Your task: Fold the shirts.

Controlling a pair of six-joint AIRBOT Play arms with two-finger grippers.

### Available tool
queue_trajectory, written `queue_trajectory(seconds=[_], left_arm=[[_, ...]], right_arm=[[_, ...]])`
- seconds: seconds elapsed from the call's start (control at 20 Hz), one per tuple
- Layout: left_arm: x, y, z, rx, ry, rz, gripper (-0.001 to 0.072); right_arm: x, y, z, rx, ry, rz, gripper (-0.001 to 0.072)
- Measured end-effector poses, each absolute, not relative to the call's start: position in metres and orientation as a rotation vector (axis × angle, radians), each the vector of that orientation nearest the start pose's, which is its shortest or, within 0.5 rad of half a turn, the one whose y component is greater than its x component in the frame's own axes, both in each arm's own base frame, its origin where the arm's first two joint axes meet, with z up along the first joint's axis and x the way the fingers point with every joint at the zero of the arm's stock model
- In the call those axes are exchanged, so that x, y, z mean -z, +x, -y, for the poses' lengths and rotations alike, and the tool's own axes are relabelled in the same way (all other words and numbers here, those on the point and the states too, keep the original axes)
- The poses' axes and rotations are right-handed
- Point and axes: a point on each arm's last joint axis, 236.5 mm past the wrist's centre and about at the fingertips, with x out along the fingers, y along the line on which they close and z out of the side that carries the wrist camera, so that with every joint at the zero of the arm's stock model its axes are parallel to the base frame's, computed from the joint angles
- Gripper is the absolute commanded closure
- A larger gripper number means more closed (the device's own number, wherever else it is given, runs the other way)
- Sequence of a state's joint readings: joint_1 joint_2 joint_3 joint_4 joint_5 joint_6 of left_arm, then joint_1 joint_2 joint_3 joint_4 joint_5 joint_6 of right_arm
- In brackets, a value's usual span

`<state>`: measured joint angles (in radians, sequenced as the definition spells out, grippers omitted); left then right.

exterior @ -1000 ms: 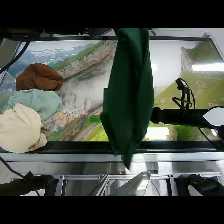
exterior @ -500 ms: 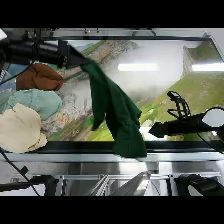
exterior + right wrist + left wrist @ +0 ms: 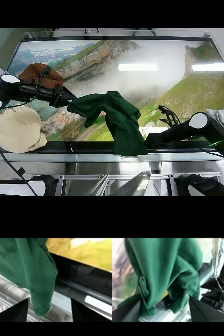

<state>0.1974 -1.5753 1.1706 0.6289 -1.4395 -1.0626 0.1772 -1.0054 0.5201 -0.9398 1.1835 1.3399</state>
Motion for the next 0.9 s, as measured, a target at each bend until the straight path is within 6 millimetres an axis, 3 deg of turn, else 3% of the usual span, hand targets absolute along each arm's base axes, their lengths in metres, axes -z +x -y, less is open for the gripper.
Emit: queue_trajectory(seconds=[0.25, 0.35, 0.4, 0.45, 0.5, 0.6, 0.7, 0.8, 0.9], left_arm=[[0.037, 0.364, 0.115, 0.757, -0.749, -1.448, 0.0081], [0.047, 0.362, 0.115, 0.758, -0.763, -1.470, 0.0097], [0.051, 0.361, 0.115, 0.760, -0.767, -1.479, 0.0285], [0.055, 0.360, 0.115, 0.759, -0.770, -1.490, 0.0545], [0.058, 0.359, 0.115, 0.764, -0.772, -1.496, 0.0700], [0.059, 0.357, 0.117, 0.787, -0.768, -1.496, 0.0700], [0.047, 0.359, 0.122, 0.826, -0.772, -1.461, 0.0700], [0.018, 0.370, 0.124, 0.872, -0.782, -1.370, 0.0700], [-0.037, 0.385, 0.123, 0.938, -0.787, -1.217, 0.0699]], right_arm=[[0.078, 0.171, -0.185, -0.629, 0.466, -1.638, 0.0153], [0.083, 0.170, -0.193, -0.657, 0.511, -1.656, 0.0681], [0.084, 0.170, -0.198, -0.680, 0.533, -1.658, 0.0693], [0.084, 0.171, -0.204, -0.708, 0.556, -1.652, 0.0693], [0.082, 0.173, -0.209, -0.735, 0.574, -1.637, 0.0694], [0.074, 0.180, -0.217, -0.783, 0.604, -1.592, 0.0694], [0.059, 0.192, -0.221, -0.822, 0.605, -1.524, 0.0695], [0.034, 0.214, -0.216, -0.849, 0.594, -1.431, 0.0695], [-0.009, 0.247, -0.200, -0.858, 0.577, -1.281, 0.0694]])
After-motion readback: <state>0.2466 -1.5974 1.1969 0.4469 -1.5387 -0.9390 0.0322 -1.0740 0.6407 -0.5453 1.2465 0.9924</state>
